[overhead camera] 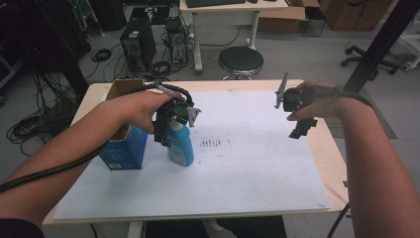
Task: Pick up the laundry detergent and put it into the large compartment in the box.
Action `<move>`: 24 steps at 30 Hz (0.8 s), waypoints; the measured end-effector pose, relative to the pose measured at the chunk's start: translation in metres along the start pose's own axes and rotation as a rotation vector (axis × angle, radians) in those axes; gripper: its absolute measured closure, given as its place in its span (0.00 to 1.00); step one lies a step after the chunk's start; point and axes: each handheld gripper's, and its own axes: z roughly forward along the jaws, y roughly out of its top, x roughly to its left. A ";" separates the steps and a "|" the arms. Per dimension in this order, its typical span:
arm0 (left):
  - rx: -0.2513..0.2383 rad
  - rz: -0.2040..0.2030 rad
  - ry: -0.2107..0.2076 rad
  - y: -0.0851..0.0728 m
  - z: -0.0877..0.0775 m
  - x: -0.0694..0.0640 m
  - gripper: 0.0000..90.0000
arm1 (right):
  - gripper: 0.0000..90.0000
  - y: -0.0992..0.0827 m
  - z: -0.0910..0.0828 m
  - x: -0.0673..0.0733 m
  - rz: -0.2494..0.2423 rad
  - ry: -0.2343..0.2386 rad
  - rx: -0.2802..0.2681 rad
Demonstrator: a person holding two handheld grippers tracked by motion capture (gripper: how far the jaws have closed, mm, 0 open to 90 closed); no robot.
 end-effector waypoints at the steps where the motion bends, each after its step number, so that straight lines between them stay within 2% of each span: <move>1: 0.000 0.000 0.000 0.000 0.000 0.000 0.00 | 0.08 0.000 0.000 0.000 0.000 0.000 0.001; 9: -0.010 -0.001 0.019 -0.003 0.008 -0.001 0.00 | 0.08 0.002 0.003 0.001 0.003 0.002 0.007; 24: -0.011 0.004 0.025 -0.004 0.017 -0.001 0.00 | 0.08 0.004 0.004 0.002 0.001 0.003 0.012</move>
